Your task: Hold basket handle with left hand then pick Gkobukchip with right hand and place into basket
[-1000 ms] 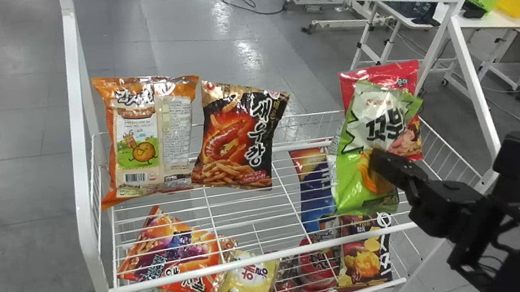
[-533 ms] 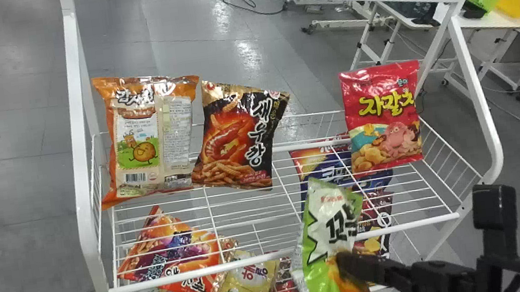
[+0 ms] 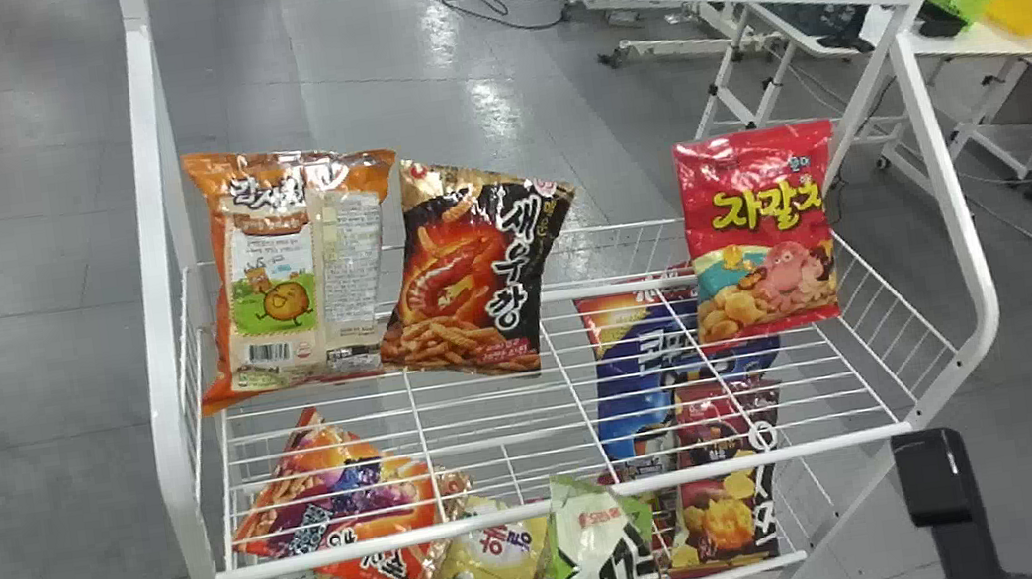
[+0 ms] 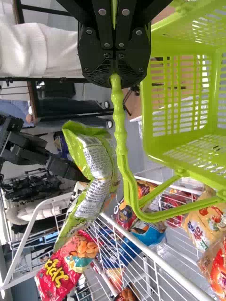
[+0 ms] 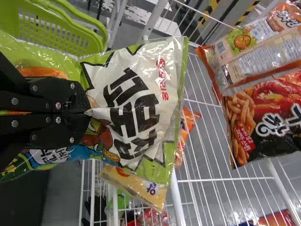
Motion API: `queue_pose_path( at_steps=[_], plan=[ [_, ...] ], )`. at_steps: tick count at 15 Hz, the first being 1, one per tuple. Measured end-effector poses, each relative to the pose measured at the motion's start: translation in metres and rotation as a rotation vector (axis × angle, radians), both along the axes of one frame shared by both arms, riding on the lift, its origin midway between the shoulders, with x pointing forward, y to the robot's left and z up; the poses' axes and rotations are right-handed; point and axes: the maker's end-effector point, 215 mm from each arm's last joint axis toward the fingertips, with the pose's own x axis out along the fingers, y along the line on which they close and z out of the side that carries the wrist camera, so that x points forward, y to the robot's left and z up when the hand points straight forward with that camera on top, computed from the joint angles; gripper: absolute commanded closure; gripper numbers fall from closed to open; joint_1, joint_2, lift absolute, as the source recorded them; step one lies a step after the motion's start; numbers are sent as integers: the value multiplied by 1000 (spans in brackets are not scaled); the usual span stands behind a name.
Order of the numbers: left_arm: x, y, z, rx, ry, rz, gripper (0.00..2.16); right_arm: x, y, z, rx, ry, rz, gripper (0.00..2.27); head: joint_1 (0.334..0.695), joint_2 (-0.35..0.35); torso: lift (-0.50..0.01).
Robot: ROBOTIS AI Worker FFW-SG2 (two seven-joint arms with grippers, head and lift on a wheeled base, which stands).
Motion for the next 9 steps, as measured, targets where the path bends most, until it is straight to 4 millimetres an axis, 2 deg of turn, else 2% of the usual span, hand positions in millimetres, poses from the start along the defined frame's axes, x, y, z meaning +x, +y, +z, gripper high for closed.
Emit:
queue_pose_path(
  at_steps=[4,9],
  plan=[
    [0,-4,0,-4,-1,-8,1713,-14,17,-13,23,46,41,1895,695,-350,-32],
    [-1,-6,4,-7,-9,-14,1713,-40,45,-45,52,150,104,1895,695,-350,-32]
  ],
)
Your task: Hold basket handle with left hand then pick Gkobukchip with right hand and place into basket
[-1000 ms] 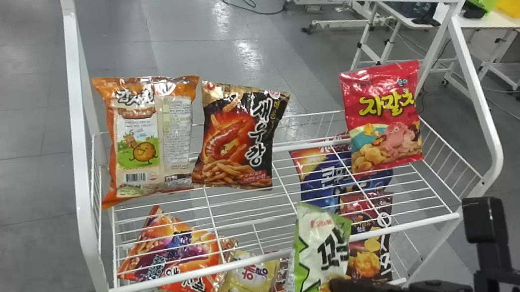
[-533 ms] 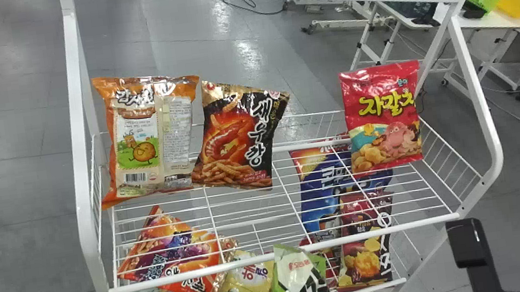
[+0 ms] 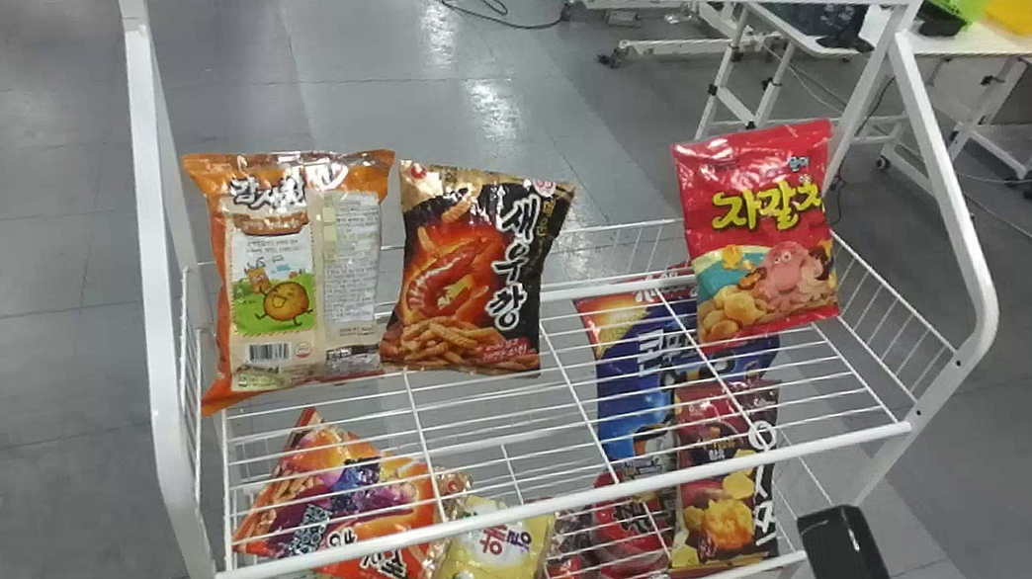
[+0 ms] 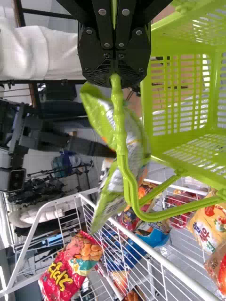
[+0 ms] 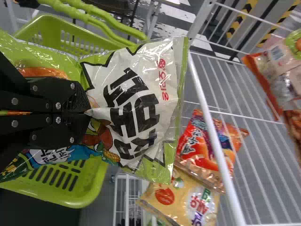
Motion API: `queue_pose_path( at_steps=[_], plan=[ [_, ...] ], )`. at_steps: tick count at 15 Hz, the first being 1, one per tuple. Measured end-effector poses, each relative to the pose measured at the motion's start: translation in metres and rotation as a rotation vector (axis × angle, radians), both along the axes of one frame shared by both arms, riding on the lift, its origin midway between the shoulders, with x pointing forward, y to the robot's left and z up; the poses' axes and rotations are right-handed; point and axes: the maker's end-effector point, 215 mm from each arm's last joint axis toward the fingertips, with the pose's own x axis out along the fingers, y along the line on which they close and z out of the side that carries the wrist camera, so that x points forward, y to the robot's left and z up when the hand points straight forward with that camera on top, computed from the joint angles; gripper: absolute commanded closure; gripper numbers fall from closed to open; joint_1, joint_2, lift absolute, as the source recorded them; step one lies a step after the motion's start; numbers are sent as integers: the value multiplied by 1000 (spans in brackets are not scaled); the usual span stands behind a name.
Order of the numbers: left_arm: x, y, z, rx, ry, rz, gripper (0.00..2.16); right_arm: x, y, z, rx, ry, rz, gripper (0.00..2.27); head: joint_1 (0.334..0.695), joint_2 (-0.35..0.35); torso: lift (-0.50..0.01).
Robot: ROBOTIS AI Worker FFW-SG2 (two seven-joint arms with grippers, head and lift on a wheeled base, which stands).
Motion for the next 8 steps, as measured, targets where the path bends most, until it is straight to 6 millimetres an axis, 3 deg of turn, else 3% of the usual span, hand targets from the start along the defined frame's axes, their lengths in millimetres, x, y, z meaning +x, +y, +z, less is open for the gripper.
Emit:
queue_pose_path(
  at_steps=[4,8],
  plan=[
    [-1,-2,1,1,-3,-5,1713,-21,25,-27,13,82,66,1892,695,-350,-32],
    [3,-4,-1,6,-8,-8,1713,-28,54,-49,13,128,125,1892,695,-350,-32]
  ],
)
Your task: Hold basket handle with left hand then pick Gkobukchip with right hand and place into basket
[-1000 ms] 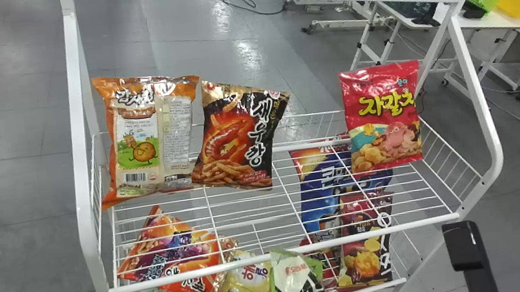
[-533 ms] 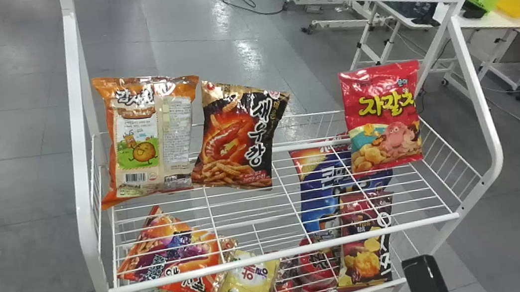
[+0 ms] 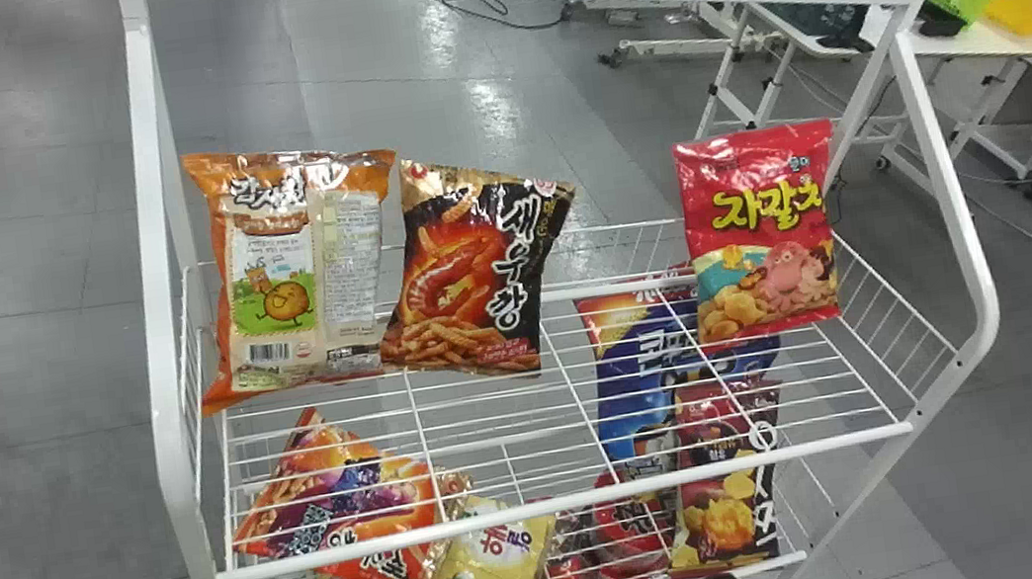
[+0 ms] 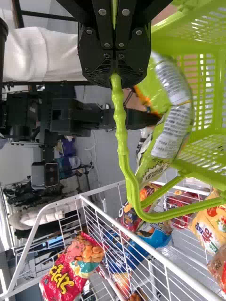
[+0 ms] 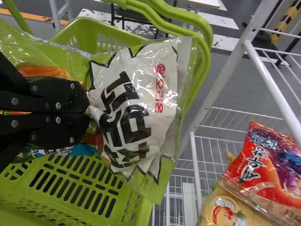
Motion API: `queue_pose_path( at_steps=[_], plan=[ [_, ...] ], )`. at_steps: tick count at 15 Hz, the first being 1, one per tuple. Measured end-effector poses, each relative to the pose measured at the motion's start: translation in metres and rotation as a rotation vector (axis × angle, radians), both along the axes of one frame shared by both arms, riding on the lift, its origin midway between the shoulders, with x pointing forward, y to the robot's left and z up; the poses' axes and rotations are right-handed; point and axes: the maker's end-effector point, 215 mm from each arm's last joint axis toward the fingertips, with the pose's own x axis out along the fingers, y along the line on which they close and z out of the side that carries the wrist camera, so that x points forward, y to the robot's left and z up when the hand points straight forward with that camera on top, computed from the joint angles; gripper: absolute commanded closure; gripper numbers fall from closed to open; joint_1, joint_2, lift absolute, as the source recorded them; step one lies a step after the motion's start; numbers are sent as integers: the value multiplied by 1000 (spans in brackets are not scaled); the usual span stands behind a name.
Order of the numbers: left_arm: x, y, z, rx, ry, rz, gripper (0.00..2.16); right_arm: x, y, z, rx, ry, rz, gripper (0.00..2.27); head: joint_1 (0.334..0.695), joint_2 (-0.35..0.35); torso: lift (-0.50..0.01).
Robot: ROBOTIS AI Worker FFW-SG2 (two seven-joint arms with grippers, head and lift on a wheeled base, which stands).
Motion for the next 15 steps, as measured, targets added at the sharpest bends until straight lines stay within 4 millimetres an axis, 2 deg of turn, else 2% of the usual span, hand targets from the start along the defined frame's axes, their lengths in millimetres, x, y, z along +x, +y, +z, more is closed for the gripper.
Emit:
queue_pose_path(
  at_steps=[3,5,6,7,8,11,12,15],
  plan=[
    [-1,-4,2,-5,-3,-8,1713,-12,17,-22,-18,47,51,1872,695,-350,-32],
    [-3,-8,5,-12,-7,-18,1713,-19,23,-37,-41,76,74,1737,695,-350,-32],
    [-4,-10,7,-14,-10,-21,1713,-22,25,-44,-50,91,85,1173,695,-350,-32],
    [-4,-10,8,-15,-13,-22,1713,-26,27,-50,-54,106,93,390,695,-350,-32],
    [-4,-10,9,-16,-14,-23,1713,-30,28,-57,-58,123,101,-2,695,-350,-32],
    [-6,-11,9,-22,-9,-24,1713,-34,18,-67,-92,136,99,49,695,-350,-32],
    [-7,-10,8,-22,-6,-23,1713,-31,12,-63,-91,127,89,53,695,-350,-32],
    [-8,-10,8,-21,-4,-21,1713,-13,-13,-32,-71,55,34,53,695,-350,-32]
  ],
)
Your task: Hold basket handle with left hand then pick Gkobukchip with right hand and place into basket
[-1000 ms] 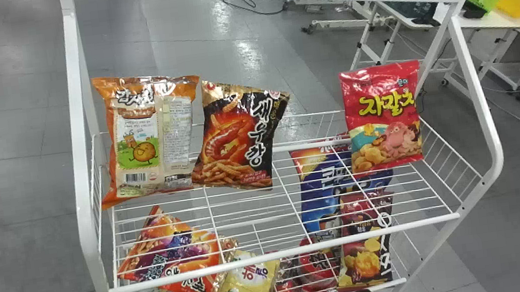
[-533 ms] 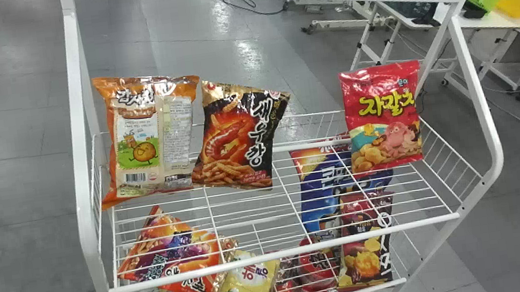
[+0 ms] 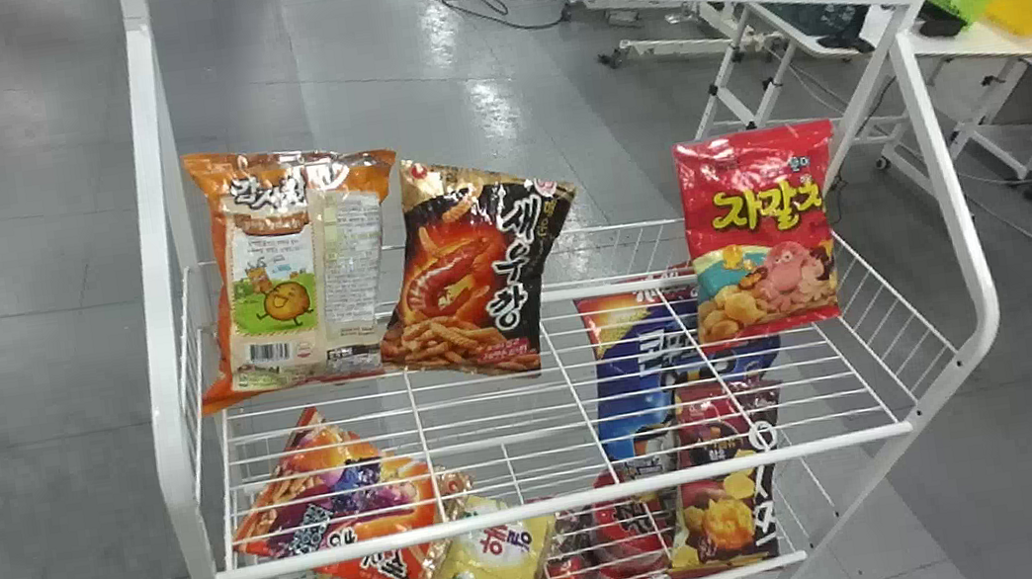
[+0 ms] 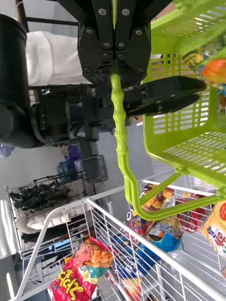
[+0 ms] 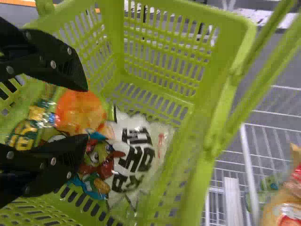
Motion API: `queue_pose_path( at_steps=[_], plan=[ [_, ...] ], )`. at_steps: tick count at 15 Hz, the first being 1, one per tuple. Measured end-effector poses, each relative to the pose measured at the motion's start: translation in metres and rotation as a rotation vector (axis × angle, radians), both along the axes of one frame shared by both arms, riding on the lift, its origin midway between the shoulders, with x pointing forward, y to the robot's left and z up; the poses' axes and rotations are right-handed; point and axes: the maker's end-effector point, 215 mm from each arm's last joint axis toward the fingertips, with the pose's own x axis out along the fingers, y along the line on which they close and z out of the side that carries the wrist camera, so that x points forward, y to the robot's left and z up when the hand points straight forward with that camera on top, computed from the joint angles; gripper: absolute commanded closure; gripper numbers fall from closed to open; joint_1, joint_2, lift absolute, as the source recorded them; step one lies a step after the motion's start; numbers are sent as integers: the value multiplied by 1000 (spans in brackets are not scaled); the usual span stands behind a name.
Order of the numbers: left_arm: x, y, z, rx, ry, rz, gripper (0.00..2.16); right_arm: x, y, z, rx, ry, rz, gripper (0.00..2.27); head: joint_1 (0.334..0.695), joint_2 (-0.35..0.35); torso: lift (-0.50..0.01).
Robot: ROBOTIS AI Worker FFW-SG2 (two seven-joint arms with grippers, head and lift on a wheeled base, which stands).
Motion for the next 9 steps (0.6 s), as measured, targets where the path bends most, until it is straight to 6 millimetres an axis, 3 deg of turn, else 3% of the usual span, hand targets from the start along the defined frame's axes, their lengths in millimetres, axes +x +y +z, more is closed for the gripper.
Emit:
queue_pose_path(
  at_steps=[5,7,9],
  plan=[
    [-1,0,-1,5,0,0,1717,50,-51,65,-33,-197,-107,124,695,-350,-32],
    [-2,0,-1,6,4,0,1717,65,-64,81,-42,-257,-153,144,695,-350,-32],
    [-2,0,-3,9,7,0,1717,103,-77,99,-53,-406,-218,144,695,-350,-32]
  ],
)
